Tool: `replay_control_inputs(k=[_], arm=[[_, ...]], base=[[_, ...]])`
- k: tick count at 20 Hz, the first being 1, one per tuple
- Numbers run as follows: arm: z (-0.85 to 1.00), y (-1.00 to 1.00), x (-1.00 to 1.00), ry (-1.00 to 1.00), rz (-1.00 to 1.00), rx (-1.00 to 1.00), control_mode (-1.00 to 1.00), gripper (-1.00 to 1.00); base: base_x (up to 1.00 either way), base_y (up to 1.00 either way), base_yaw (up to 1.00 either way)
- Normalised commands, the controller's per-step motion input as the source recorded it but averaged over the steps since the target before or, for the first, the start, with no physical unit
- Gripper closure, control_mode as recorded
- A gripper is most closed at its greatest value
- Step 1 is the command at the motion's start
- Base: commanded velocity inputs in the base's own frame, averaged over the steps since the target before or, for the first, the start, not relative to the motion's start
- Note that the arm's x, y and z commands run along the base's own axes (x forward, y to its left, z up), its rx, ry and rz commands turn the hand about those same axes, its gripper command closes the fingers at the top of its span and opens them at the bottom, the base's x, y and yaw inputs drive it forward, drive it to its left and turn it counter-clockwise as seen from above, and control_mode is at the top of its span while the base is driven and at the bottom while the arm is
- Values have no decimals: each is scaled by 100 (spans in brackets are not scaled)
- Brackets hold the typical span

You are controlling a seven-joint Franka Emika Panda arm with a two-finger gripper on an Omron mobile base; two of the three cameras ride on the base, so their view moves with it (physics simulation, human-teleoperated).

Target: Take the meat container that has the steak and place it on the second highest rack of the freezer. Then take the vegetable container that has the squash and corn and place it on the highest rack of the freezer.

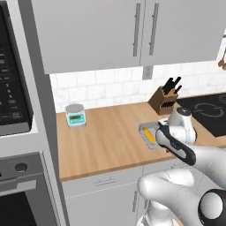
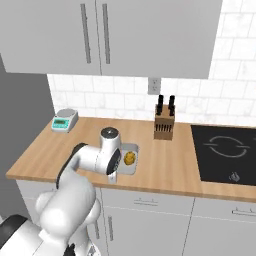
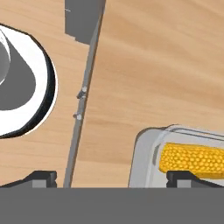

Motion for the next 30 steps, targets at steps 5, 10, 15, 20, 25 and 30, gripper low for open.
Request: replay_control_inputs(k=[5,10,15,20,25,30], arm=[[-7,-20,58,7,0,0,-100,-100],[-4,-25,10,5,0,0,-100,-100],[-29,-12,-6,8,0,0,-100,-100],[-6,2,-26,1,0,0,-100,-100],[-4,15,-25,-2,0,-1,-100,-100],[-19,12,4,0,0,-1,-100,-100]], base=[[0,0,0],[0,0,0],[0,0,0],[0,0,0],[0,0,0],[0,0,0]])
